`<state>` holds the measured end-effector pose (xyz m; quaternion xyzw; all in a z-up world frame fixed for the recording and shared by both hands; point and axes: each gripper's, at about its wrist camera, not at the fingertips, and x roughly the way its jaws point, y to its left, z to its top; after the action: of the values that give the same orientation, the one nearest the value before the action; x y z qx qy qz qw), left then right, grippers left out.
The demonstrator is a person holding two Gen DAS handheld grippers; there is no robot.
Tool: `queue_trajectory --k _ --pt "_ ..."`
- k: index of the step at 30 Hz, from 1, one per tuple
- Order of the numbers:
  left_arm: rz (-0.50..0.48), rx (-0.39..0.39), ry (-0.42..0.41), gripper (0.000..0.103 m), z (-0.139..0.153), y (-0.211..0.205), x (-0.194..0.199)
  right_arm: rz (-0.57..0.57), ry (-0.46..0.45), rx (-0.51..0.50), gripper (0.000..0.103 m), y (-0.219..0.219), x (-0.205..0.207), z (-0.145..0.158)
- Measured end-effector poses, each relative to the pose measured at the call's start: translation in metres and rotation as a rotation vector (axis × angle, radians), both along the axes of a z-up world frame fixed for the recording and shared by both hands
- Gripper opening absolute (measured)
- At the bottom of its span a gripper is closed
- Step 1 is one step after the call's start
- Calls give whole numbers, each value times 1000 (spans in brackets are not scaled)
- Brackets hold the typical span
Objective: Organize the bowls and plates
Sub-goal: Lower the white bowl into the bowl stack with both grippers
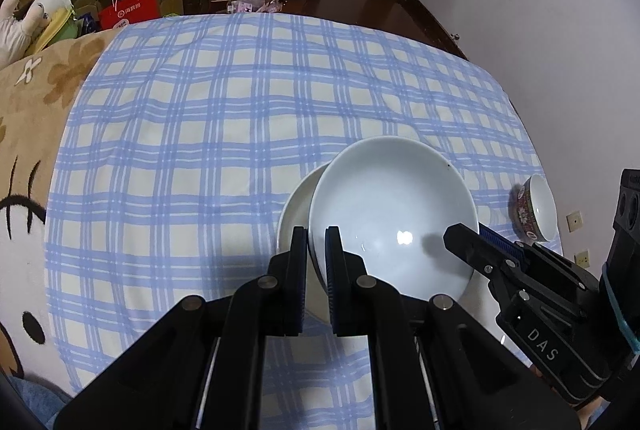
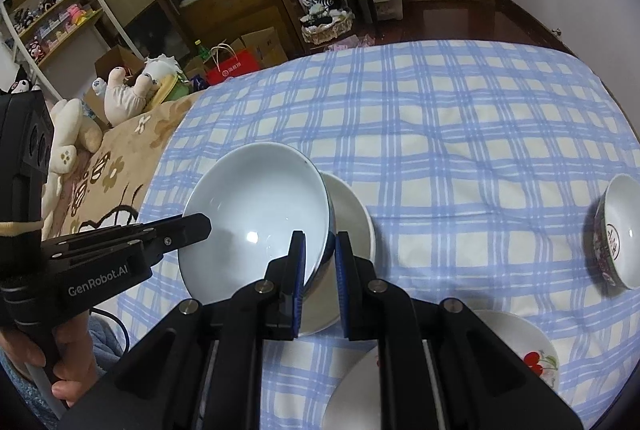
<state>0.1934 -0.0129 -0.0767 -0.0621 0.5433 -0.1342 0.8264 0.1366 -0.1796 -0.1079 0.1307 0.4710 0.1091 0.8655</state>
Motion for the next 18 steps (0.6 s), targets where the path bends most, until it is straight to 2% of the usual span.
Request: queue_trajectory --k 18 --pt "-7 27 39 9 -29 -6 10 -13 48 -5 16 1 8 -25"
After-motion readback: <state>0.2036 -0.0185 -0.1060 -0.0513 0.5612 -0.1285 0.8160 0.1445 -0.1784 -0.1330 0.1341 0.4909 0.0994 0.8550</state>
